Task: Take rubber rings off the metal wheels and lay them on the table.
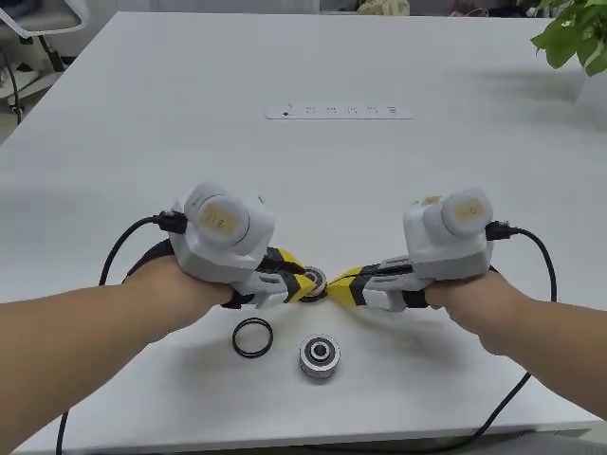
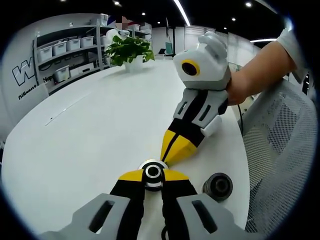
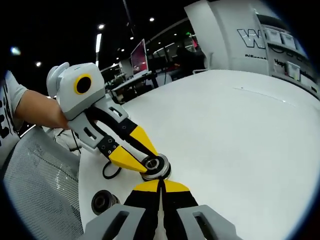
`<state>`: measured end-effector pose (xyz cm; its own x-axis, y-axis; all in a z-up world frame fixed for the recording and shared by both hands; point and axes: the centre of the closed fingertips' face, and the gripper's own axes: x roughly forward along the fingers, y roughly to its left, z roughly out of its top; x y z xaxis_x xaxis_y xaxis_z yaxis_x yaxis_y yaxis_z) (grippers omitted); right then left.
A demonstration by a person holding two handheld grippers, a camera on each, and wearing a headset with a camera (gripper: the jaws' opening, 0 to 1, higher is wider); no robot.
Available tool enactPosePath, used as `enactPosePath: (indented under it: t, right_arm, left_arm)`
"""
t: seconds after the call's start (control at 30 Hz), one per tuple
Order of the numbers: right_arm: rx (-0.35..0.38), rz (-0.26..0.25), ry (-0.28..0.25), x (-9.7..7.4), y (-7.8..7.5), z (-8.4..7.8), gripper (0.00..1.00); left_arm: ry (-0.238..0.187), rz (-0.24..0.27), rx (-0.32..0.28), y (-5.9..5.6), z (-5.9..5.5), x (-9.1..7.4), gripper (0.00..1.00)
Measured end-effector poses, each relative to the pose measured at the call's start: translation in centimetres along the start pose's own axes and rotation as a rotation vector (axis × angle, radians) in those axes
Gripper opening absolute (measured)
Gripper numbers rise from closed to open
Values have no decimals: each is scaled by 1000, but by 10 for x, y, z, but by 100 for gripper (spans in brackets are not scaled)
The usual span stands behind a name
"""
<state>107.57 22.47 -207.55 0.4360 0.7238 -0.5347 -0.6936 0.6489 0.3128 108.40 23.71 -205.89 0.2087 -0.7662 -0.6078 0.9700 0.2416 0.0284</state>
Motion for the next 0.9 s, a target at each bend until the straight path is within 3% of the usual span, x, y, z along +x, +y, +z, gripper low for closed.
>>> enactPosePath:
  t: [0.3,0.43,0.9]
  right_arm:
    - [59,-3,-18,-3,6,3,0]
    - [89,0,-50,-5,4,9,0]
    - [104,-2,-53,-5,5,11,0]
  left_arm:
    - [0,3,-3,1,0,0,7]
    - [2,3,-2,1,0,1,7]
    - [3,7,-4,1,0,1,7]
